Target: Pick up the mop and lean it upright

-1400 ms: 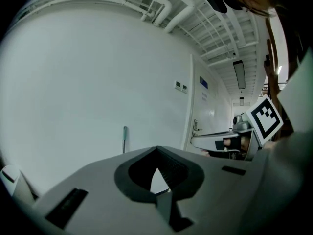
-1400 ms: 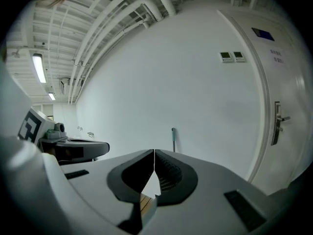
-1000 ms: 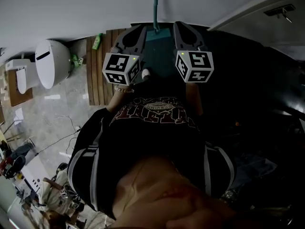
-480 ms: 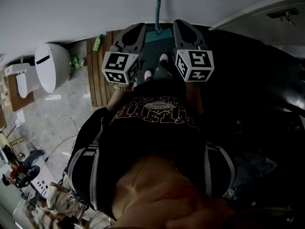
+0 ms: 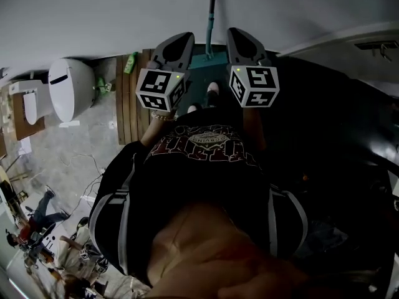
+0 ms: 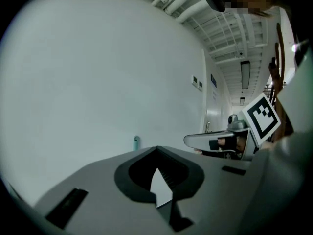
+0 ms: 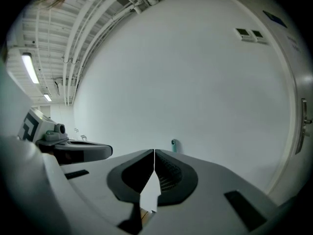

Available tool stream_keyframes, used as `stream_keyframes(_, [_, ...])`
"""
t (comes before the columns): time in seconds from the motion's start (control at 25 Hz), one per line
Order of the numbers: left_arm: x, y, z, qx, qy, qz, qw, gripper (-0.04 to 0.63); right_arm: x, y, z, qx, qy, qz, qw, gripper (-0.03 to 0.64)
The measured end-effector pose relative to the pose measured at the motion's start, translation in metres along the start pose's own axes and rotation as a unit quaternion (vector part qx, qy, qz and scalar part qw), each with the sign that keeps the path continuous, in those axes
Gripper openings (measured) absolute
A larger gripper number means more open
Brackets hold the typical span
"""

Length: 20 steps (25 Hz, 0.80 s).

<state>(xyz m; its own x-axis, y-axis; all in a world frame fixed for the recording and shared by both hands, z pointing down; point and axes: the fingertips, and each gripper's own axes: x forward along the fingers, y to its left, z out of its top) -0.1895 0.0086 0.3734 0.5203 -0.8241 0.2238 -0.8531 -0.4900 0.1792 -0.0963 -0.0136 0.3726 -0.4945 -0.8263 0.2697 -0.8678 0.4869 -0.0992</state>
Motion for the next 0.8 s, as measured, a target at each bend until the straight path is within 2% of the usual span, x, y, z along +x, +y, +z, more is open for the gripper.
stream_keyframes(0.48, [0.069,0.02,0.015,-0.011,-0.001,0.045,0.9989,0.046,0.062,-0.045,0.012,-0.001,0.012,0.057,0.998,0.02])
stream_keyframes(0.8, [0.085,0.027,0.011,-0.022,-0.002,0.073,0.9971,0.046,0.079,-0.061,0.007,-0.002,0.019,0.077,0.997,0.02])
